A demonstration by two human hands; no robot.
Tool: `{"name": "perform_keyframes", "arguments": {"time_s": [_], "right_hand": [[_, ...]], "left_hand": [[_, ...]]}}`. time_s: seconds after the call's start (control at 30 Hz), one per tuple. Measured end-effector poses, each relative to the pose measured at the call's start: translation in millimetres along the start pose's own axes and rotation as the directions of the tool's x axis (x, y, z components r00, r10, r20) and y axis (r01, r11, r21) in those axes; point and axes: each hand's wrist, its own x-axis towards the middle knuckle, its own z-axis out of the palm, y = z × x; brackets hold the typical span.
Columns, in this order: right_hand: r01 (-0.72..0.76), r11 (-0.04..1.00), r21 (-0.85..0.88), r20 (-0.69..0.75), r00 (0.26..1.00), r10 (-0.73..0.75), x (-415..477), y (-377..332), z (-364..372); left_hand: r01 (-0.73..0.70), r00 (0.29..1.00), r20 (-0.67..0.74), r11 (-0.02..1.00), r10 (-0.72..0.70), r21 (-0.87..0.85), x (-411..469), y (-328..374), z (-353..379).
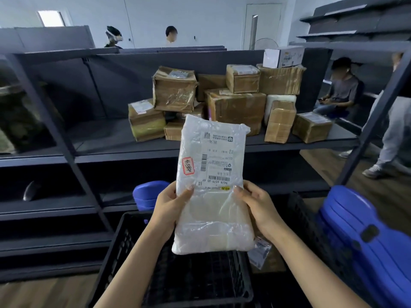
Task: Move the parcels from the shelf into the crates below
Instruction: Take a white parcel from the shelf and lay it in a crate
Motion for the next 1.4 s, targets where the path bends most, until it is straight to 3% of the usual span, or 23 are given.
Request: {"name": "perform_keyframes", "arguments": {"time_s": [0.3, 0.6, 0.67, 0.73, 0.8, 0.87, 0.93, 0.97, 1.0, 1.03, 1.1, 1.13, 1.2, 1.23, 1.3, 1.4], "right_hand": [[0.042, 0.998, 0.057, -0.025, 0.999, -0.040, 10, -6, 13], [0.065, 0.998, -0.023, 0.044, 0.997, -0.064, 21, -20, 4], [0.062, 0.990, -0.123, 0.071, 0.996, -0.054, 28, -28, -2], [0.079, 0.956, -0.282, 0.121, 0.992, -0.047, 35, -37, -7], [0.140, 0.851, -0.506, 0.214, 0.976, -0.033, 43, -52, -10], [0.214, 0.647, -0.732, 0.322, 0.945, 0.052, 48, -71, -5], [0.331, 0.387, -0.860, 0.416, 0.895, 0.158, 52, -92, 8], [0.407, 0.248, -0.879, 0.459, 0.864, 0.207, 52, -102, 16], [0.473, 0.123, -0.873, 0.488, 0.837, 0.247, 51, -111, 26], [0.523, 0.017, -0.852, 0.508, 0.819, 0.266, 50, -119, 35], [0.596, -0.147, -0.790, 0.545, 0.791, 0.277, 49, -134, 48], [0.614, -0.208, -0.762, 0.556, 0.784, 0.277, 50, -139, 51], [0.628, -0.297, -0.720, 0.587, 0.778, 0.224, 54, -143, 52], [0.647, -0.344, -0.681, 0.641, 0.753, 0.150, 56, -140, 51], [0.658, -0.458, -0.597, 0.770, 0.630, -0.100, 63, -123, 43], [0.641, -0.417, -0.645, 0.756, 0.457, -0.469, 62, -99, 26]], "left_hand": [[-0.031, 0.999, -0.030, 0.999, 0.029, -0.038, -13, 0, -2], [-0.009, 1.000, -0.028, 1.000, 0.008, -0.018, -11, 5, -2], [-0.067, 0.992, -0.106, 0.997, 0.072, 0.048, -8, 10, -2], [-0.157, 0.932, -0.274, 0.945, 0.238, 0.286, -4, 19, -4], [-0.265, 0.824, -0.256, 0.744, 0.505, 0.614, -2, 32, -4], [-0.431, 0.707, 0.036, 0.390, 0.706, 0.814, 6, 48, -1], [-0.506, 0.626, 0.389, -0.028, 0.676, 0.862, 16, 64, 7], [-0.509, 0.633, 0.510, -0.183, 0.583, 0.841, 20, 71, 13], [-0.518, 0.681, 0.567, -0.242, 0.463, 0.820, 22, 79, 20], [-0.518, 0.752, 0.560, -0.214, 0.347, 0.828, 25, 84, 26], [-0.454, 0.879, 0.456, -0.052, 0.139, 0.890, 28, 89, 31], [-0.410, 0.910, 0.406, 0.037, 0.081, 0.912, 29, 89, 32], [-0.382, 0.924, 0.369, 0.170, 0.103, 0.909, 34, 84, 29], [-0.381, 0.923, 0.356, 0.230, 0.145, 0.896, 36, 82, 26], [-0.353, 0.933, 0.305, 0.320, 0.192, 0.879, 38, 76, 22], [-0.316, 0.946, 0.242, 0.453, 0.214, 0.834, 41, 62, 11]]}}
